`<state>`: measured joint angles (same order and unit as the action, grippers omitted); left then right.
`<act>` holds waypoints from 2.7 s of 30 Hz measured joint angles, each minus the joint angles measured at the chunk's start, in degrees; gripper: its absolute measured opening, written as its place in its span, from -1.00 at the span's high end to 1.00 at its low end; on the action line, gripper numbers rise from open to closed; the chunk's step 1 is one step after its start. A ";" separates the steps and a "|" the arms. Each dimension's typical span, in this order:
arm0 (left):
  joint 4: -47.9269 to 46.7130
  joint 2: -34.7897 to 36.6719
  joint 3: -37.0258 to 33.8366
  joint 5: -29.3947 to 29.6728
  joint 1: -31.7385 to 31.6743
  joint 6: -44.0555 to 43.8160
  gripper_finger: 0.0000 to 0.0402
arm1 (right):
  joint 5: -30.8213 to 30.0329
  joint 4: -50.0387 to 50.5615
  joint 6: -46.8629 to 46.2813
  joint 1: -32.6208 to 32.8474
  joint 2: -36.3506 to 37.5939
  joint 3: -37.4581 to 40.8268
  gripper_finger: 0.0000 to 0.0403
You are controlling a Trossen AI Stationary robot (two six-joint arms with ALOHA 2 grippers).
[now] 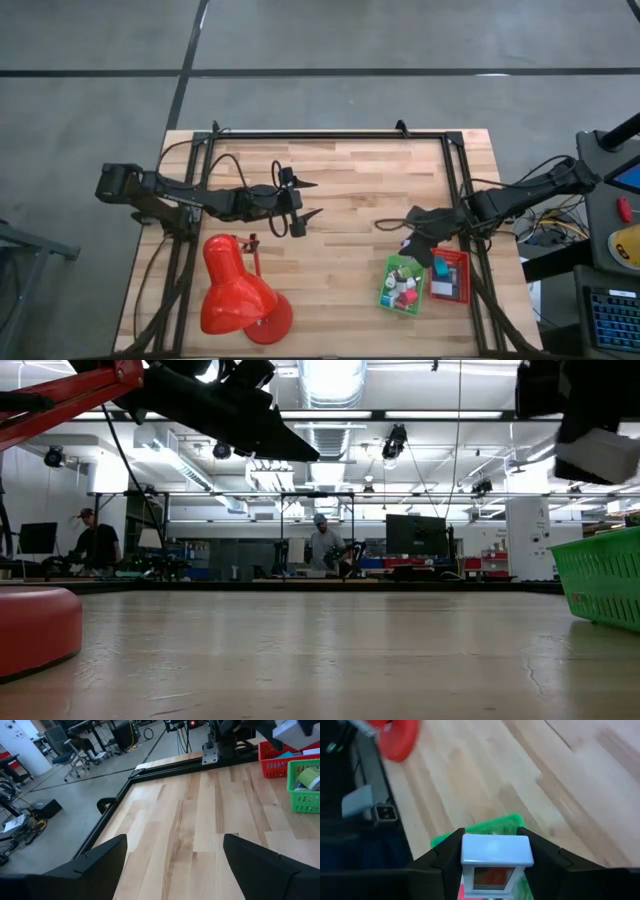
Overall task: Pick & Place Office items
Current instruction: Put the white digital clock into the red basket
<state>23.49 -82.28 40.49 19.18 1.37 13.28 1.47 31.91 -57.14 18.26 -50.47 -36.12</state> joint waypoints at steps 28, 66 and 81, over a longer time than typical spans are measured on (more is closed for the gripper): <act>0.00 0.00 0.00 -0.05 -0.02 0.00 -0.68 | 1.40 41.47 -40.54 18.43 -16.05 -17.90 0.17; 0.02 0.00 0.00 -0.02 -0.02 0.00 -0.67 | 0.99 39.31 -48.18 28.00 -35.57 -17.86 0.09; 0.02 -0.02 0.00 0.13 -0.02 0.00 -0.68 | 0.93 40.12 -53.47 28.00 -35.57 -17.64 -0.07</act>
<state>23.50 -82.30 40.49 19.31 1.34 13.28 2.39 72.03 -110.61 46.26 -86.04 -53.76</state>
